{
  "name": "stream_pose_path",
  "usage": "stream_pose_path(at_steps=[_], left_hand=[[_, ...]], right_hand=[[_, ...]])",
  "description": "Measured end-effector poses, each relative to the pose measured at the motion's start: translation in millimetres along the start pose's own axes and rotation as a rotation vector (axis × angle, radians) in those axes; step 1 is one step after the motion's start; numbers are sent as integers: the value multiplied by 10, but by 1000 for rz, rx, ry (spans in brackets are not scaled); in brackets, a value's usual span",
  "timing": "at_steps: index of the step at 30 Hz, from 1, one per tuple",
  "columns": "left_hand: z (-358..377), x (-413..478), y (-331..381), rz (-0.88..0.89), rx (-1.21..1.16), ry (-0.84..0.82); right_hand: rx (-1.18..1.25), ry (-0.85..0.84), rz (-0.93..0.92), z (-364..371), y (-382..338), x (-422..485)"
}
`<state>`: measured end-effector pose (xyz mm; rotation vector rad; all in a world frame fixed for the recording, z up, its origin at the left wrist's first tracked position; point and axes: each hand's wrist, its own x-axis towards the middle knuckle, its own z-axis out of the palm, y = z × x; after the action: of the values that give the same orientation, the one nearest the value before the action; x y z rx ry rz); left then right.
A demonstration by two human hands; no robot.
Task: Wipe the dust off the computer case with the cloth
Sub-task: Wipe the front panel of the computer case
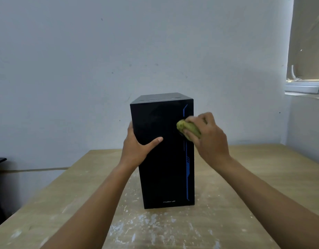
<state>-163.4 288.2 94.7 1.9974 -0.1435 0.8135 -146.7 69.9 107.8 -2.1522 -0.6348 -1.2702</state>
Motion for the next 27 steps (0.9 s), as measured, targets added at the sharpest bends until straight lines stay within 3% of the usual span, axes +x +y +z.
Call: stream_pose_path(at_steps=[4,11,21,27], left_hand=[[3,4,-21,0,-27,-9],[-5,0,-65,38,-15,-23],[-12,-24,-103,60,-65,-32],[-11,-16,-88,48,-78,-48]], right_hand=[[16,100,53,-100,-123,405],[-33,146,-42,90,-398,481],[-191,-12,-304,607,-614,105],[-142,31,-334,509,-725,477]])
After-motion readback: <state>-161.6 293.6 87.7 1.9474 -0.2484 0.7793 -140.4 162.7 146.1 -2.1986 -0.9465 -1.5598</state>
